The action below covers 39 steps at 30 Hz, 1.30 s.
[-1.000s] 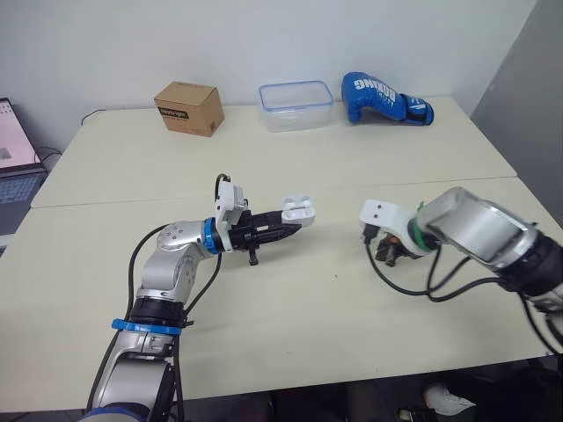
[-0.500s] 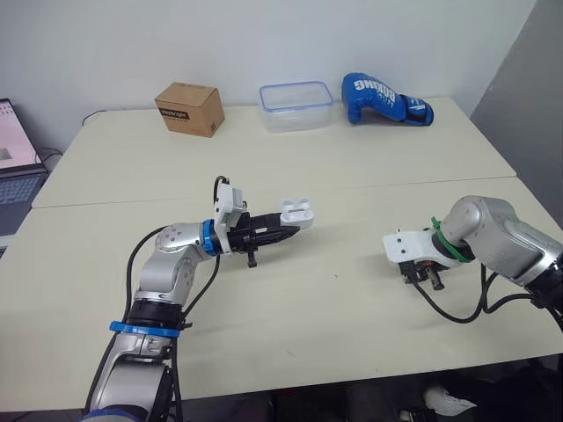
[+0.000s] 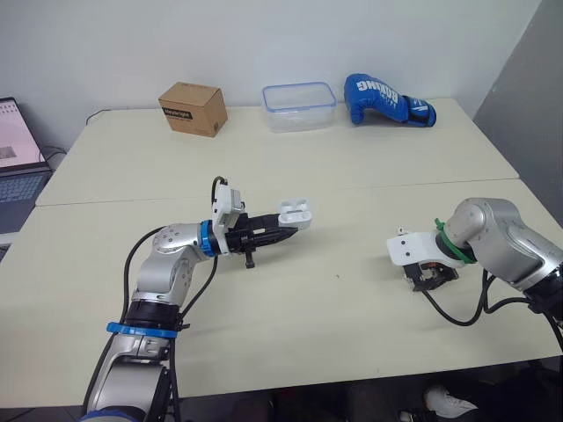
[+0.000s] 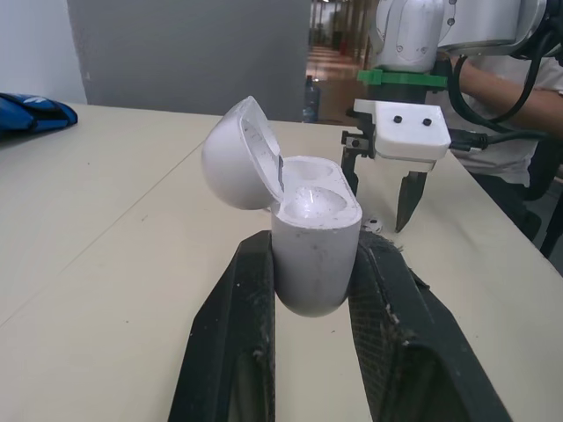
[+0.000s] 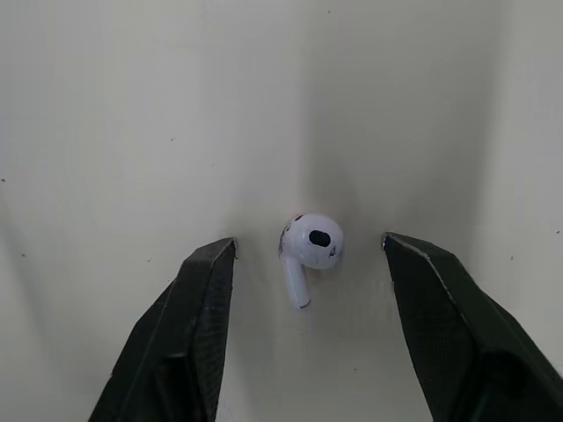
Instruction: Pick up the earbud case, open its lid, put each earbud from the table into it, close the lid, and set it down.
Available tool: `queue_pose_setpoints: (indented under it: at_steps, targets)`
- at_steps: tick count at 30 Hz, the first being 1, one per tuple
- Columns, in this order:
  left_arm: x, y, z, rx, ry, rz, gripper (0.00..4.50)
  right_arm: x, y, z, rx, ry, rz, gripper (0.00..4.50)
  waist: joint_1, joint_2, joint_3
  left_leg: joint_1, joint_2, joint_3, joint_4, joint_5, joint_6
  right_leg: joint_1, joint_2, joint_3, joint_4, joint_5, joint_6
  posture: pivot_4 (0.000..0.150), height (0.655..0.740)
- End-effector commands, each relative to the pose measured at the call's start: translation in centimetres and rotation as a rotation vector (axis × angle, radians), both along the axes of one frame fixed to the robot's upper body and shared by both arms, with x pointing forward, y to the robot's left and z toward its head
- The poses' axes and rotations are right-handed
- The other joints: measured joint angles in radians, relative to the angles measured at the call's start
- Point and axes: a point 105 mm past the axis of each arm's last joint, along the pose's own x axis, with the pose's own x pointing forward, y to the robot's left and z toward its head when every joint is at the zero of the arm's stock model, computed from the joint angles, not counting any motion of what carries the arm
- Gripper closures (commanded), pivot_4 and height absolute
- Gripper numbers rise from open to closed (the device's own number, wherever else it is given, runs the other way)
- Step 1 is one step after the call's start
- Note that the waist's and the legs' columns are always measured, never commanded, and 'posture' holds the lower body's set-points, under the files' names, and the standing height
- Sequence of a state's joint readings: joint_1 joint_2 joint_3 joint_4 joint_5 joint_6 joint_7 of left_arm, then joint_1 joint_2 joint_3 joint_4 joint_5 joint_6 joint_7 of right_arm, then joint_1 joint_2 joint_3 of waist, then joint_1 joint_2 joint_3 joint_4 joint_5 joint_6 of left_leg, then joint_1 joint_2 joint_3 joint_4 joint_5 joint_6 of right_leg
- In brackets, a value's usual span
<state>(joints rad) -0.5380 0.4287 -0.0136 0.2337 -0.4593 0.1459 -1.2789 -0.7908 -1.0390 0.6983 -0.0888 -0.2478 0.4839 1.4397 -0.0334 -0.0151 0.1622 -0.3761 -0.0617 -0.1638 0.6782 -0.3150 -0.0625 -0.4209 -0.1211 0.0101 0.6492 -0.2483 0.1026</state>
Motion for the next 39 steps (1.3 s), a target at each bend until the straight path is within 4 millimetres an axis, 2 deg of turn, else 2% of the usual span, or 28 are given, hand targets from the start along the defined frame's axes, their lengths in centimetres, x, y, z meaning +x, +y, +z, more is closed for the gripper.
queue_pose_setpoints:
  at_steps: [1, 7, 22, 25, 30, 39]
  targets:
    - [-0.11, -0.12, 1.03, -0.008, -0.05, -0.014, 3.73, 0.09, 0.36, 0.83, -0.016, -0.039, 0.002, 1.8, 0.0, 0.0, 0.0, 0.0, 0.0, 0.0, 0.0, 0.0, 0.0, 0.0, 0.0, 0.0, 0.0, 0.0, 0.0, 0.15, 0.7307]
    - [-0.06, -0.27, 1.02, -0.011, -0.051, -0.015, 3.73, -0.05, 0.82, 0.72, -0.022, -0.037, -0.01, 1.8, 0.001, 0.0, 0.0, 0.0, 0.0, 0.0, 0.0, 0.0, 0.0, 0.0, 0.0, 0.0, 0.0, 0.0, 0.0, 0.15, 0.7307]
    - [-0.06, -0.3, 0.88, -0.007, -0.05, -0.012, 3.73, -0.36, 0.55, 0.47, -0.044, -0.038, -0.028, 1.8, 0.001, 0.0, 0.0, 0.0, 0.0, 0.0, 0.0, 0.0, 0.0, 0.0, 0.0, 0.0, 0.0, 0.0, 0.0, 0.15, 0.7307]
    - [-0.04, -0.27, 0.89, -0.006, -0.051, -0.011, 3.73, -0.3, 0.59, 0.43, -0.043, -0.043, -0.035, 2.39, 0.001, 0.0, 0.0, 0.0, 0.0, 0.0, 0.0, 0.0, 0.0, 0.0, 0.0, 0.0, 0.0, 0.0, 0.0, 0.15, 0.7307]
    - [0.0, -0.23, 0.9, -0.005, -0.051, -0.009, 3.73, -0.18, 0.6, 0.45, -0.043, -0.049, -0.041, 4.09, 0.001, 0.0, 0.0, 0.0, 0.0, 0.0, 0.0, 0.0, 0.0, 0.0, 0.0, 0.0, 0.0, 0.0, 0.0, 0.15, 0.7307]
    - [0.01, -0.22, 0.89, -0.005, -0.054, -0.005, 3.73, -0.19, 0.56, 0.47, -0.047, -0.05, -0.043, 4.1, 0.001, 0.0, 0.0, 0.0, 0.0, 0.0, 0.0, 0.0, 0.0, 0.0, 0.0, 0.0, 0.0, 0.0, 0.0, 0.15, 0.7307]
